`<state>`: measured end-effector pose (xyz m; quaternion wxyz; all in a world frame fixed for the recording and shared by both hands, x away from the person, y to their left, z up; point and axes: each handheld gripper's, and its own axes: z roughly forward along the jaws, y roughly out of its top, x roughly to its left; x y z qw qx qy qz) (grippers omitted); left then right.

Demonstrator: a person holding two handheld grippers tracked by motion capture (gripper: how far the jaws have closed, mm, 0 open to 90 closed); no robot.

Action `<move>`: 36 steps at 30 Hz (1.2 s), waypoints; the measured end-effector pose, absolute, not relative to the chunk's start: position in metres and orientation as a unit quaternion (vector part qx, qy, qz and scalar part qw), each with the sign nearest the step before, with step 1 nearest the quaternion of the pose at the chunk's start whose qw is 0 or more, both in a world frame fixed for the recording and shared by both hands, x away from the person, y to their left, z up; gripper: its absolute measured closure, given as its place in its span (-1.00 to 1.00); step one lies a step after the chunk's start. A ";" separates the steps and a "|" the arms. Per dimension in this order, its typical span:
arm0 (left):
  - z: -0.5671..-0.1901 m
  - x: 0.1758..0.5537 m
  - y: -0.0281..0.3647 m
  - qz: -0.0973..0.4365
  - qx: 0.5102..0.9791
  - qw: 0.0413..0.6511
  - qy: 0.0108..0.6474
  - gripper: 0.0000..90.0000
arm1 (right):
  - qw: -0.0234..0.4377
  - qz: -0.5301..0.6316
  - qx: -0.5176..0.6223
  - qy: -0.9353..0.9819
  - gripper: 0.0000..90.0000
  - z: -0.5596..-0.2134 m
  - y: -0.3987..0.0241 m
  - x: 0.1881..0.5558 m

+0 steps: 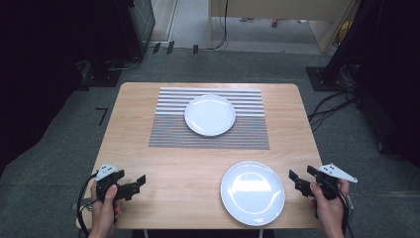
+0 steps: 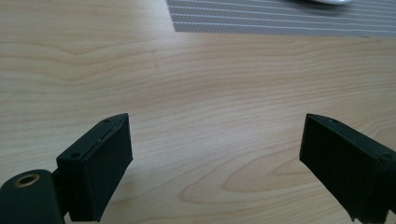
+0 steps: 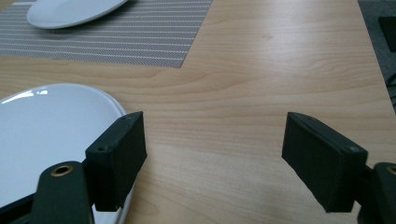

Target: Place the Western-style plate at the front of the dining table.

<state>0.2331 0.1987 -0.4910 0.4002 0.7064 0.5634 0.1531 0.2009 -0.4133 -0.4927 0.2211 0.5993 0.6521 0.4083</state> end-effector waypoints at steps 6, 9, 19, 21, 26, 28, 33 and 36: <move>-0.500 0.225 0.217 0.163 0.701 0.381 0.580 -0.80 | 0.221 0.398 0.607 0.652 -0.52 -0.500 -0.419 0.193; -0.503 0.222 0.222 0.166 0.701 0.374 0.584 -0.80 | 0.219 0.395 0.611 0.650 -0.52 -0.502 -0.422 0.191; -0.511 0.213 0.240 0.189 0.701 0.347 0.594 -0.80 | 0.221 0.380 0.621 0.648 -0.52 -0.513 -0.431 0.182; -0.512 0.213 0.240 0.199 0.703 0.340 0.592 -0.80 | 0.222 0.376 0.622 0.650 -0.52 -0.516 -0.431 0.182; -0.515 0.211 0.237 0.218 0.710 0.329 0.583 -0.80 | 0.221 0.366 0.622 0.656 -0.53 -0.523 -0.429 0.182; -0.516 0.211 0.234 0.227 0.716 0.321 0.577 -0.80 | 0.224 0.363 0.620 0.658 -0.53 -0.524 -0.428 0.182; -0.517 0.211 0.229 0.244 0.722 0.305 0.571 -0.80 | 0.234 0.343 0.616 0.669 -0.58 -0.524 -0.422 0.182; -0.518 0.210 0.229 0.246 0.720 0.309 0.571 -0.80 | 0.247 0.324 0.610 0.680 -0.61 -0.525 -0.417 0.183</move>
